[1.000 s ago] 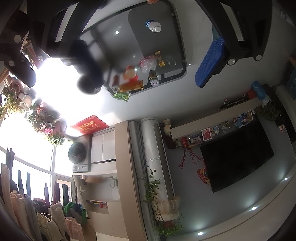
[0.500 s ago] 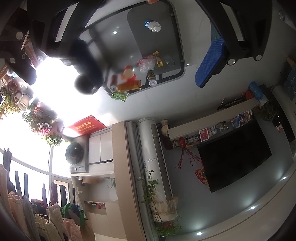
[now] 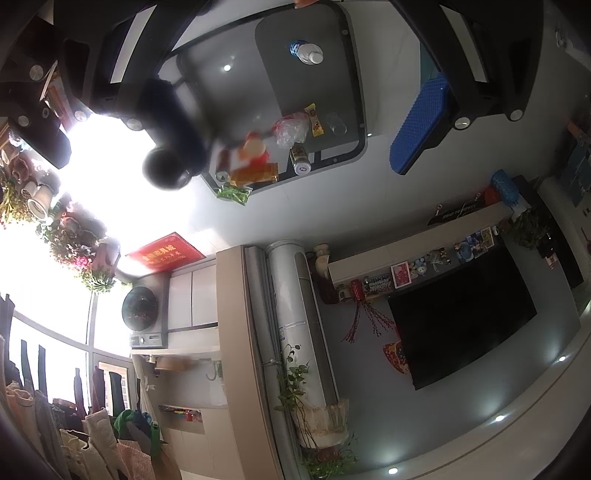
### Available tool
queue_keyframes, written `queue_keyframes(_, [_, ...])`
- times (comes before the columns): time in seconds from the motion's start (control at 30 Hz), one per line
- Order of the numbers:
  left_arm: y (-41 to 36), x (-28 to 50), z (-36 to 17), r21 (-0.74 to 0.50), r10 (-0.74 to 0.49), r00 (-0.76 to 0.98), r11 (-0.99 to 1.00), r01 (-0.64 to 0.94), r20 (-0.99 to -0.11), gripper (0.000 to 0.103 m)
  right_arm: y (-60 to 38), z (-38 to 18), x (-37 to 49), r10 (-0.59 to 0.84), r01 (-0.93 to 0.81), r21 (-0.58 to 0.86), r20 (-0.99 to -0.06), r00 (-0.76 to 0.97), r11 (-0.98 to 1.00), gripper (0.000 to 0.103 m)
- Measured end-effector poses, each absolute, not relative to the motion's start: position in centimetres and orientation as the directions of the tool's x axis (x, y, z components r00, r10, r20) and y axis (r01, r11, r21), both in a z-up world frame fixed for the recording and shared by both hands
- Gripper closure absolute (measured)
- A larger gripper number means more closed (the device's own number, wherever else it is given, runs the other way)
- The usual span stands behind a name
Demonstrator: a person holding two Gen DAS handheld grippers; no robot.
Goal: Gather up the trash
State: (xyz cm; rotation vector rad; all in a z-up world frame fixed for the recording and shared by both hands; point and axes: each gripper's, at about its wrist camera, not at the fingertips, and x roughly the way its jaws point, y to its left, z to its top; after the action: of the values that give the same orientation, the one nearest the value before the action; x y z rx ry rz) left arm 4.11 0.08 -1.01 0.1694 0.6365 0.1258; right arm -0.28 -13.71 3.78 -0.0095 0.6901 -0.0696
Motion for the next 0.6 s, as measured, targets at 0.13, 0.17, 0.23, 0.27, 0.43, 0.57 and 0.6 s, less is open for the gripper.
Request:
queue_keyframes(0.13, [-0.4,4.8,-1.1,0.2,0.181,0.791,0.977,-0.075,-0.585,0.006,-14.3,3.6,0.7,-0.054,0.047,-0.027,-0.643,0.764,0.999,0.006])
queue_keyframes(0.17, [-0.7,4.9,-1.1,0.203,0.186,0.79,0.976,-0.079,-0.585,0.006,-14.5,3.5,1.0,-0.049,0.042,-0.026,-0.645,0.763,0.999,0.006])
queue_keyframes(0.23, [-1.1,5.3,-1.0,0.206,0.194,0.786,0.975,-0.087,-0.586,0.006,-14.9,3.5,1.6,-0.044,0.033,-0.029,-0.645,0.763,0.999,0.006])
queue_keyframes(0.27, [-1.3,5.5,-1.0,0.205,0.198,0.785,0.974,-0.092,-0.587,0.006,-15.1,3.5,1.8,-0.04,0.027,-0.029,-0.645,0.763,0.999,0.006])
queue_keyframes(0.43, [-2.4,6.5,-0.9,0.205,0.223,0.78,0.971,-0.124,-0.584,0.006,-15.9,3.4,3.1,-0.015,-0.005,-0.029,-0.644,0.765,1.0,0.006])
queue_keyframes(0.57, [-3.3,7.2,-1.0,0.2,0.242,0.77,0.968,-0.151,-0.59,0.006,-16.8,3.3,4.1,0.006,-0.035,-0.031,-0.646,0.763,0.999,0.006])
queue_keyframes(0.6, [-3.5,7.4,-1.1,0.201,0.248,0.767,0.967,-0.157,-0.592,0.006,-17.1,3.2,4.5,0.006,-0.043,-0.041,-0.65,0.76,0.998,0.006])
